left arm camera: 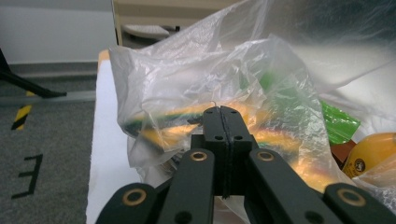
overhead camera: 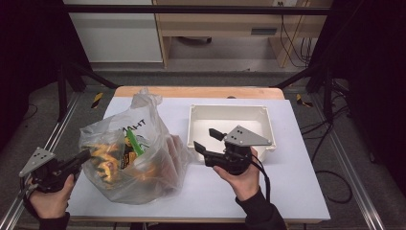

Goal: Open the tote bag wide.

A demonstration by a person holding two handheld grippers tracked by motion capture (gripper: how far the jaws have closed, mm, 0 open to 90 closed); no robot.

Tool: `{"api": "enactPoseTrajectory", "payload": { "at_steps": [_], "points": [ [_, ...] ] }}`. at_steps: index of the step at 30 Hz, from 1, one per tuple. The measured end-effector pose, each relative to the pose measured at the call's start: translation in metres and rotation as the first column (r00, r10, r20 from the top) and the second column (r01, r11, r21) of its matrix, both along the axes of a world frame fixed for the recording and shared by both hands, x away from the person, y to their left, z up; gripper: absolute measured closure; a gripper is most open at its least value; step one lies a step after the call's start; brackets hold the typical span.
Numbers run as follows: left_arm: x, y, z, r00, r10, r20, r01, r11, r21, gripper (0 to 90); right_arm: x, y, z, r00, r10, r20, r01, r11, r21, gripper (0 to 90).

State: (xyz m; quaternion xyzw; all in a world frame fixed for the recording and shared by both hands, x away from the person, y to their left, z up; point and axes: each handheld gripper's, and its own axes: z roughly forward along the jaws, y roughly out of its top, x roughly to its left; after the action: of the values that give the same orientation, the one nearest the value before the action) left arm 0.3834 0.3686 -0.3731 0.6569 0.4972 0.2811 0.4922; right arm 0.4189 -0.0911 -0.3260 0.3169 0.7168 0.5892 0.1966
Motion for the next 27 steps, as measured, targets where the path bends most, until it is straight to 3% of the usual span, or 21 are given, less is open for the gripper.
{"api": "enactPoseTrajectory", "payload": {
  "at_steps": [7,11,14,16,22,27],
  "points": [
    [-0.008,0.003,0.006,0.9991,0.009,0.041,-0.008,0.9999,-0.006,90.0,-0.005,0.039,0.017,0.9957,0.089,0.025,-0.09,0.9959,0.013,34.5],
    [-0.011,0.005,0.007,0.999,0.018,0.042,-0.018,0.9998,0.009,90.0,-0.004,0.067,0.023,0.9909,0.132,0.027,-0.132,0.9911,0.017,28.5],
    [-0.01,0.007,0.005,0.9993,0.018,0.034,-0.018,0.9998,0.01,90.0,-0.001,0.087,0.023,0.9901,0.138,0.025,-0.138,0.9904,-0.007,29.0],
    [-0.01,0.008,0.004,0.9993,0.023,0.028,-0.024,0.9996,0.016,90.0,0.003,0.094,0.019,0.9916,0.129,0.015,-0.128,0.9915,-0.021,34.2],
    [-0.009,0.01,0.003,0.9988,0.037,0.032,-0.037,0.9993,-0.004,88.5,0.008,0.099,0.007,0.9893,0.143,-0.029,-0.145,0.984,-0.103,70.7],
    [-0.01,-0.003,0.01,0.9975,0.017,0.069,-0.015,0.9994,-0.03,65.8,0.005,0.095,0.005,0.984,0.173,-0.042,-0.177,0.9779,-0.111,85.5]
  ]
}}
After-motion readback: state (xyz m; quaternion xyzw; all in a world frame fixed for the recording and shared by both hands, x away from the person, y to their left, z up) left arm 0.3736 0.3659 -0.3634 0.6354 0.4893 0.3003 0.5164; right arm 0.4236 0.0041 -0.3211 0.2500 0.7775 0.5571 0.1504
